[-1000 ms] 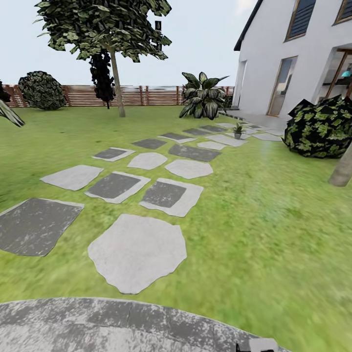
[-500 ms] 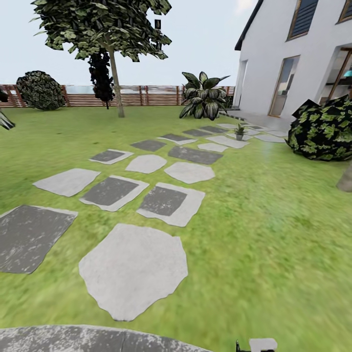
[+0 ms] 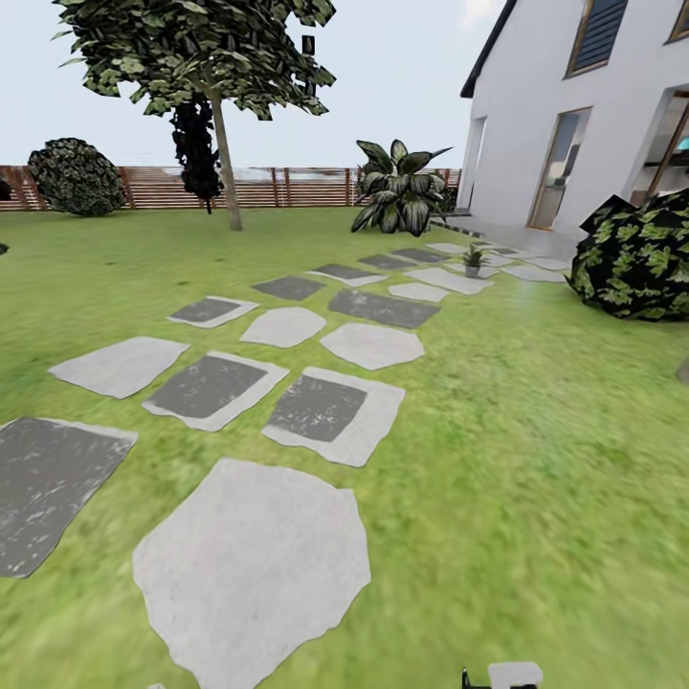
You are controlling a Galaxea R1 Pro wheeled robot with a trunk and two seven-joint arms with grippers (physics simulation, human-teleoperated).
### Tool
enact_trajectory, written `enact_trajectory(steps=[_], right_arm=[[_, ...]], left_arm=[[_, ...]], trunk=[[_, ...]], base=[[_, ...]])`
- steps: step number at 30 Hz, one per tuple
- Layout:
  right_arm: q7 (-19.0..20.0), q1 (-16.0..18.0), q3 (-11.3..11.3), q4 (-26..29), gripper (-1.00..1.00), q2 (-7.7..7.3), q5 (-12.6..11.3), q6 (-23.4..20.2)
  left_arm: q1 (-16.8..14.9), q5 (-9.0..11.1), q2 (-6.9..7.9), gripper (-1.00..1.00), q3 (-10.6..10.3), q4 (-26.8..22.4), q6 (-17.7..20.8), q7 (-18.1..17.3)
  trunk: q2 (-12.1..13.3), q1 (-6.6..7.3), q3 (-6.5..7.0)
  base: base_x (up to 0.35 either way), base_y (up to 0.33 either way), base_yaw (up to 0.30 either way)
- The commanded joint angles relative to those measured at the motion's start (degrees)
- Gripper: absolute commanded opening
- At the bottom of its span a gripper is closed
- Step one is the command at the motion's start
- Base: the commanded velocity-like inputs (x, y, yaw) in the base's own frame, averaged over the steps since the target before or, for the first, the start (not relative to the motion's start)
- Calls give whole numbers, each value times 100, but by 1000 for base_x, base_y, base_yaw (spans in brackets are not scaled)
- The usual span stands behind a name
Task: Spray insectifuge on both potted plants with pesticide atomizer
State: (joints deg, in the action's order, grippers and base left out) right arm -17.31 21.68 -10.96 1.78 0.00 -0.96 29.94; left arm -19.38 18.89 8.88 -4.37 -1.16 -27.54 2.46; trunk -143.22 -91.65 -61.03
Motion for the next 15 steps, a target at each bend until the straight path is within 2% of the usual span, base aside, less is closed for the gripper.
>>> enact_trajectory(steps=[1,15], right_arm=[[-36,3,-47,-3,100,0,-9,6],[-37,3,-47,-2,100,0,-9,11]], left_arm=[[-2,19,0,-100,-46,2,-15,26],[-2,18,0,-100,-46,2,-15,26]], trunk=[[-2,-2,-5],[-2,-2,-5]], base=[[338,0,0],[338,0,0]])
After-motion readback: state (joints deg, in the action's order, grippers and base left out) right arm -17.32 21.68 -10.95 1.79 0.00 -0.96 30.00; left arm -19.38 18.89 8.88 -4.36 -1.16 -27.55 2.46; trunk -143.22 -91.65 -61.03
